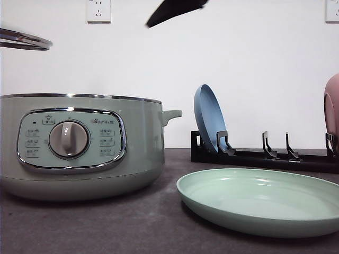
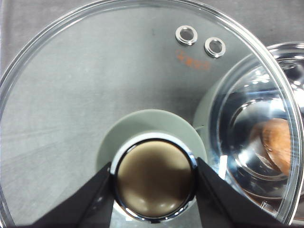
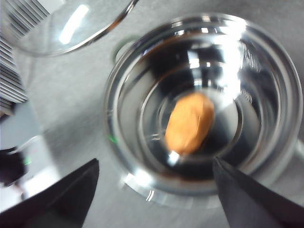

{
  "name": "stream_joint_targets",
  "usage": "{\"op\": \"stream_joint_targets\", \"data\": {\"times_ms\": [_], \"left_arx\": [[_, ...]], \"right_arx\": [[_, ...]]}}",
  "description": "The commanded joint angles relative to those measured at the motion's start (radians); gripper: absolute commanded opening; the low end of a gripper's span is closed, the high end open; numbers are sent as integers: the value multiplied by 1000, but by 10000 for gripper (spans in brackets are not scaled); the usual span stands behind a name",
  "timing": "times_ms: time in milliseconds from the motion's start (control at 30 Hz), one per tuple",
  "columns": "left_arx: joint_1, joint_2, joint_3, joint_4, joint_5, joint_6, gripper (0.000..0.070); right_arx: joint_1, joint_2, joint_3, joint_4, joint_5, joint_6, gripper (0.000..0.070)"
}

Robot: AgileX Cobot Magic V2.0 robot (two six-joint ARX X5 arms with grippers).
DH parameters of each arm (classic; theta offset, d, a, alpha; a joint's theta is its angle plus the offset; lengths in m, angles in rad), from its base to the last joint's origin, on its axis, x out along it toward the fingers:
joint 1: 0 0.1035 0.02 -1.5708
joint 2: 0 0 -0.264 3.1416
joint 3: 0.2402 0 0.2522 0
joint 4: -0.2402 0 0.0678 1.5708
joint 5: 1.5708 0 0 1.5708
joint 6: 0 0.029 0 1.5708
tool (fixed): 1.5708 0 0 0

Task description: Transfer potato from steamer to green plate

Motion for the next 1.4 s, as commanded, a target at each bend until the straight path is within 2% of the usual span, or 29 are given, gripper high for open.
{"op": "stream_joint_targets", "data": {"times_ms": [0,267,433,533,833,1367], "left_arx": [[4,-10,31,29,-4,12,1],[4,-10,31,29,-4,12,1],[4,-10,31,29,-4,12,1],[4,-10,31,29,-4,12,1],[4,-10,31,26,-4,12,1],[4,-10,31,25,-4,12,1]], "right_arx": [[19,71,71,-8,17,-22,489],[62,271,207,-8,90,-26,491],[89,352,216,15,135,-25,500],[104,387,216,34,179,-25,539],[134,454,216,80,262,-25,542],[137,505,215,112,287,-13,542]]}}
